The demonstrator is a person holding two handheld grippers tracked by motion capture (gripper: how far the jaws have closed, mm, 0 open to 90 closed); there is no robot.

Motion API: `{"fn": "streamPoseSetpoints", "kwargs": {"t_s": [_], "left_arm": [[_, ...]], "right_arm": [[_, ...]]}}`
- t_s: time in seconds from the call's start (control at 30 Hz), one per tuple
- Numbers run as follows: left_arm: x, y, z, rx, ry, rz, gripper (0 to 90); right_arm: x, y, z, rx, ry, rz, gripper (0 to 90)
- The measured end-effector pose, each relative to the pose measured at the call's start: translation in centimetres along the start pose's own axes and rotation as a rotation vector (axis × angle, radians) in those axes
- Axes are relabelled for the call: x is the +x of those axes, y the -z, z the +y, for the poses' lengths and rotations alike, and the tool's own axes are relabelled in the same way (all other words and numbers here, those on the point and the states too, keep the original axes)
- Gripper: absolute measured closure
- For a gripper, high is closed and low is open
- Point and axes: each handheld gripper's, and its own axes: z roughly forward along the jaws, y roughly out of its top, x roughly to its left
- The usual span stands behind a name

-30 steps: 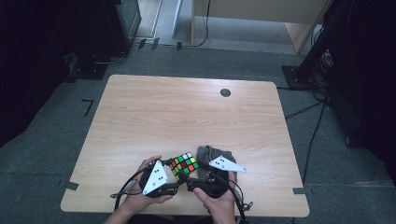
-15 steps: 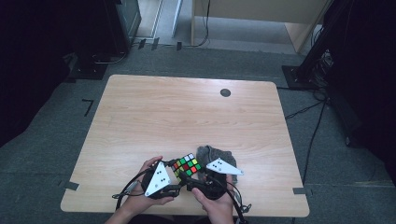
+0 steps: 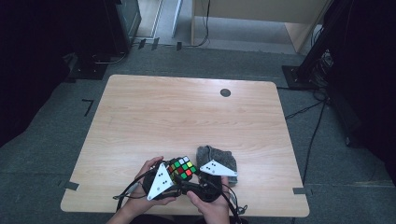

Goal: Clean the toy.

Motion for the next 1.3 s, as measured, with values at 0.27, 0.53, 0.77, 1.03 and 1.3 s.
{"fn": "streamPoseSetpoints", "kwargs": {"t_s": [0.27,0.53,0.77,1.03,1.3], "left_arm": [[4.0,1.2,-0.6,-0.043,0.253,0.023,33.5],[6.4,2.5,-0.1,-0.143,0.509,-0.043,33.5],[5.7,2.0,0.2,-0.135,0.534,-0.072,33.5],[4.4,1.4,0.7,-0.150,0.564,-0.097,33.5],[4.2,1.1,0.6,-0.138,0.590,-0.125,33.4]], "right_arm": [[-1.3,2.7,1.5,-0.198,-0.030,-0.009,20.4],[-1.6,0.3,-0.6,-0.149,0.010,-0.054,22.6],[0.5,-1.5,-1.7,-0.107,0.089,-0.048,22.2],[1.3,-1.6,-1.9,-0.153,0.110,-0.078,21.6],[2.0,-1.6,-1.9,-0.189,0.166,-0.088,23.5]]}}
